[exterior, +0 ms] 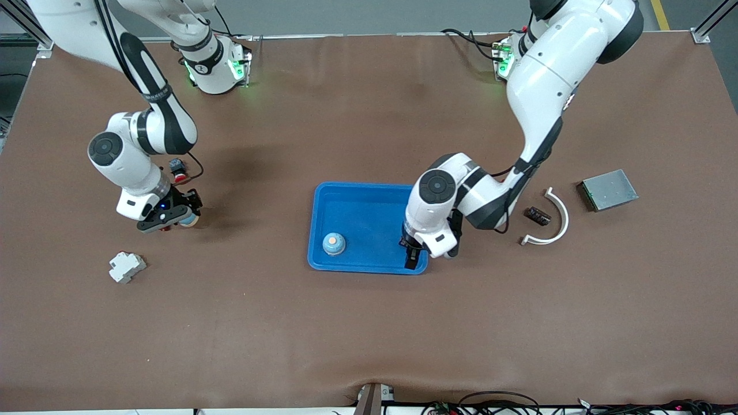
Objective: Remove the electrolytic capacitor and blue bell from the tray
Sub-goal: 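Lower the bell with the right gripper while the left gripper grasps a capacitor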
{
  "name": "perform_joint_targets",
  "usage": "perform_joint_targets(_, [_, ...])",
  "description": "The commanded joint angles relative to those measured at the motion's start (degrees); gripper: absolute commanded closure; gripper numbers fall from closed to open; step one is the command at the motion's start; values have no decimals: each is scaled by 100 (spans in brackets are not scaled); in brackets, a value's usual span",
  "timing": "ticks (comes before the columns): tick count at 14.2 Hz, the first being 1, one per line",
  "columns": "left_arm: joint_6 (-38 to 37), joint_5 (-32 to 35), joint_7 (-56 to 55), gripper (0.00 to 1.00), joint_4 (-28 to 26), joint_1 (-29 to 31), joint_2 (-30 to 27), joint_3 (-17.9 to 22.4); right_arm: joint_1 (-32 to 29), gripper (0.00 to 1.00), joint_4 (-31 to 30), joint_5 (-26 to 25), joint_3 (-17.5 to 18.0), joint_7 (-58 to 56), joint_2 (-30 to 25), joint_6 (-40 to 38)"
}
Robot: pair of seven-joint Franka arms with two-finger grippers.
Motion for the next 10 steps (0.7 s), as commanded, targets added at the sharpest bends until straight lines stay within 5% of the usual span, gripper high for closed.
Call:
perform_joint_targets(1, [50,12,-260,9,131,-243,143,161,-187,100,-11,94,136,-115,256,149])
perform_joint_targets(3, [15,12,-278,18,113,-270,134,161,-187,100,-107,94,145,-115,283,141])
perform_joint_targets(6, [15,12,-269,55,122,-305,221,161,-196,100,-249,102,163,-115,283,140])
perform_joint_targets(7, [15,12,-269,58,122,-305,274,161,-196,73,-240,102,163,-89,275,140])
perform_joint_targets(8, [15,12,-269,64,131,-314,292,161,-196,1,-240,111,163,-80,275,140])
perform_joint_targets(9, [15,12,-261,70,131,-340,309,161,-187,0,-240,111,171,-80,257,132])
perform_joint_targets(10, [15,3,-269,90,131,-341,301,161,-187,0,-231,111,189,-63,231,106])
